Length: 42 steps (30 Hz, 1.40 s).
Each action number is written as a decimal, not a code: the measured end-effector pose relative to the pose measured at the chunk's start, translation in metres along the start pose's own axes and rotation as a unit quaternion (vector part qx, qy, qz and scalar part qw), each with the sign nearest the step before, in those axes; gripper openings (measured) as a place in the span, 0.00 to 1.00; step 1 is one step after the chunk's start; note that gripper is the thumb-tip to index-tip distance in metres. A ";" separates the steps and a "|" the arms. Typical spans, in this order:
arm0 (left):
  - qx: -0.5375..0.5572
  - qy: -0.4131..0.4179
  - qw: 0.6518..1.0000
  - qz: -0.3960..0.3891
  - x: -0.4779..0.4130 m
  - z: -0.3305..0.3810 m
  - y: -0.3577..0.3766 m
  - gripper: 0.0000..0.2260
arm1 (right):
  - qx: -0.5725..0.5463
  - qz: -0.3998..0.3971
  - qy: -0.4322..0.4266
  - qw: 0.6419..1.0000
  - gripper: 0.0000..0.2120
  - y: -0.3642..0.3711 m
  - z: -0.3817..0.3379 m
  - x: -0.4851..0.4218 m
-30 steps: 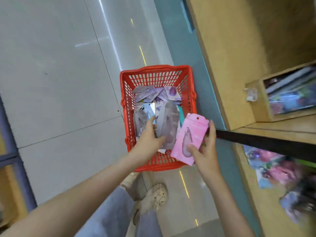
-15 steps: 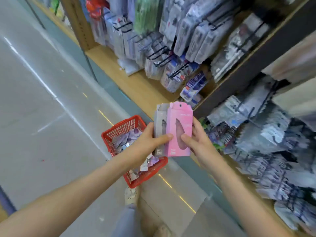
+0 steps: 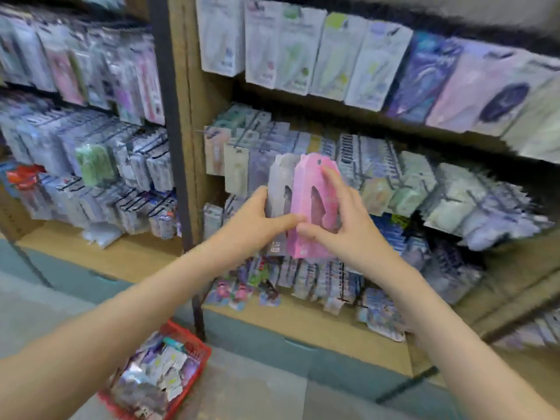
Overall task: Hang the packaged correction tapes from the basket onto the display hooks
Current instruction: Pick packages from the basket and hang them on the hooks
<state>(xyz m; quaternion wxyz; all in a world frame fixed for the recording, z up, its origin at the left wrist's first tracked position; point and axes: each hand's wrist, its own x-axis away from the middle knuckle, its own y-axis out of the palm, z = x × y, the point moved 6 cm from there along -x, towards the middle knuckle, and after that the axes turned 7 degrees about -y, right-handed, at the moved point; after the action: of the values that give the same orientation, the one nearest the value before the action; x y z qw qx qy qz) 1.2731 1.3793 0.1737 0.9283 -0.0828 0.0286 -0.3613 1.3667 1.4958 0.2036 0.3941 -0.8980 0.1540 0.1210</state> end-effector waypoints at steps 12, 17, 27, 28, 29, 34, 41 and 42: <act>-0.032 0.158 0.983 -0.082 -0.047 0.222 0.134 0.08 | 0.117 0.140 -0.067 0.981 0.48 -0.233 -0.039 0.011; -0.061 0.252 0.962 -0.083 -0.067 0.304 0.150 0.17 | 0.158 0.231 -0.123 0.952 0.45 -0.298 -0.054 -0.014; -0.008 0.299 0.952 -0.058 -0.160 0.374 0.146 0.15 | 0.143 0.340 -0.110 0.923 0.41 -0.404 -0.022 -0.078; -0.012 0.296 0.953 -0.061 -0.169 0.376 0.146 0.16 | 0.148 0.349 -0.101 0.920 0.40 -0.413 -0.016 -0.083; -0.011 0.292 0.954 -0.061 -0.176 0.378 0.146 0.16 | 0.154 0.356 -0.091 0.917 0.40 -0.422 -0.012 -0.088; 0.012 0.293 0.955 -0.048 -0.200 0.384 0.149 0.16 | 0.171 0.364 -0.074 0.913 0.39 -0.452 0.003 -0.107; -0.003 0.314 0.948 -0.049 -0.215 0.392 0.163 0.17 | 0.201 0.355 -0.095 0.908 0.40 -0.467 0.016 -0.116; -0.004 0.317 0.947 -0.051 -0.217 0.392 0.165 0.17 | 0.195 0.356 -0.102 0.908 0.40 -0.469 0.017 -0.117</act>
<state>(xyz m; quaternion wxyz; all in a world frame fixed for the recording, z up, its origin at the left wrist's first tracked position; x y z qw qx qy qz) 1.2672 1.6983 0.5299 0.8513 0.0310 0.3185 -0.4159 1.4319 1.8312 0.5464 0.5058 -0.6717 0.4428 0.3112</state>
